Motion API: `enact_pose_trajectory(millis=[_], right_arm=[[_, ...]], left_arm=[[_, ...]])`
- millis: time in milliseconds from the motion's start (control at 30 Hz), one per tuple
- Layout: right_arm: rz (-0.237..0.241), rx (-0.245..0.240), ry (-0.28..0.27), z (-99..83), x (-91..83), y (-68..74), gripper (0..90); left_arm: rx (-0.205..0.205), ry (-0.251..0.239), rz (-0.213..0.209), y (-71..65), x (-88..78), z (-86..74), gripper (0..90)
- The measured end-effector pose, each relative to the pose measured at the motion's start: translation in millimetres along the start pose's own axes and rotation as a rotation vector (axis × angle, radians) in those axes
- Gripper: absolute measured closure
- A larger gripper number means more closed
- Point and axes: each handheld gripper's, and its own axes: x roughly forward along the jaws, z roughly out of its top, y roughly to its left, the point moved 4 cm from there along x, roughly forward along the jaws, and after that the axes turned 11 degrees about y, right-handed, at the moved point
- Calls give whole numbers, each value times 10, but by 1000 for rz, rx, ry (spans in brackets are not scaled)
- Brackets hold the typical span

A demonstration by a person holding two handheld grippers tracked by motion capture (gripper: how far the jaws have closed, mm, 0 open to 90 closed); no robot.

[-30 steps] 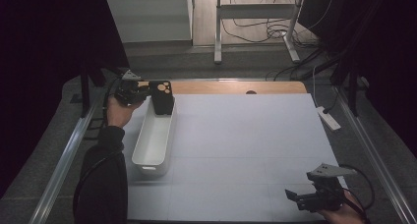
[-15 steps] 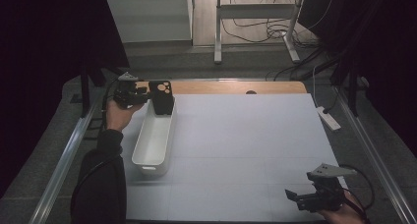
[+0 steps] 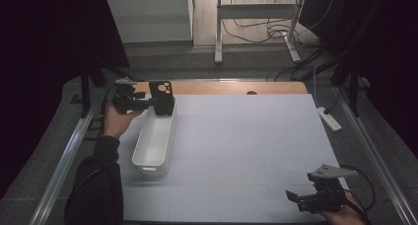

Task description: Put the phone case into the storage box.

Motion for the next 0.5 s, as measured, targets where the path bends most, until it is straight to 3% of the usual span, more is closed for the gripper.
enact_pose_trajectory(millis=[233, 500], right_arm=[[1, 0, -1, 1, -1, 3, 12], [0, -2, -1, 1, 0, 4, 11]], left_arm=[[-20, -4, -30, -24, -68, -47, 188], [-1, 26, -39, -107, -95, -118, 99]])
